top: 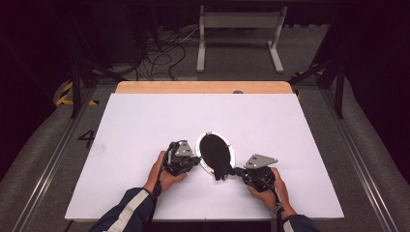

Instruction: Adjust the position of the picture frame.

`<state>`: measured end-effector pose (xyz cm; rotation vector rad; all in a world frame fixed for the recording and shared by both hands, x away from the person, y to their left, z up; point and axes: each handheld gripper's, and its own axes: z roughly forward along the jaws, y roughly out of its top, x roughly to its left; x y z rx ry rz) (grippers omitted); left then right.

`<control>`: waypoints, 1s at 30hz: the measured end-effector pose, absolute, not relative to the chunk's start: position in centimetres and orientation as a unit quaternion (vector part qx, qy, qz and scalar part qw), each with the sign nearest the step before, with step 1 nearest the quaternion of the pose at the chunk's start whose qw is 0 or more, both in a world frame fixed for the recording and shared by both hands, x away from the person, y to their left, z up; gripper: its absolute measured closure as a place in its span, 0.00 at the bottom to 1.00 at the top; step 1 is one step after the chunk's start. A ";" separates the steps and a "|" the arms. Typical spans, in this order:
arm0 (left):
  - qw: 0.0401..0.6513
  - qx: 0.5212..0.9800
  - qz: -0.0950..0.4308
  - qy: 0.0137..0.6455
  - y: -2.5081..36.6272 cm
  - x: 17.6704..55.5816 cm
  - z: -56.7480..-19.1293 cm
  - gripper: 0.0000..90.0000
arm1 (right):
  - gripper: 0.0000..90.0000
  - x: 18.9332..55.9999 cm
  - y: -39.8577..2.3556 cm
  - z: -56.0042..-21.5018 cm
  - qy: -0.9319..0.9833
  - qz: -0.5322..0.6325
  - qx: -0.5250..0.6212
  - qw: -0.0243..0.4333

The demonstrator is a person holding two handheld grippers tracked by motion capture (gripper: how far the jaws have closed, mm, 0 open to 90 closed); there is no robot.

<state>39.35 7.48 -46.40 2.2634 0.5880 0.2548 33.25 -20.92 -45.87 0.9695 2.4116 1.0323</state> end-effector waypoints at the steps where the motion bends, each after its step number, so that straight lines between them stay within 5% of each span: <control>1: 0.385 0.888 0.101 0.232 7.5 39.4 -46.4 0.97 | 1.00 33.2 -20.8 -45.9 0.849 0.363 0.345 0.172; 30: 0.383 0.876 0.128 0.264 7.3 40.3 -46.5 0.97 | 1.00 31.8 -18.5 -45.9 0.854 0.356 0.333 0.180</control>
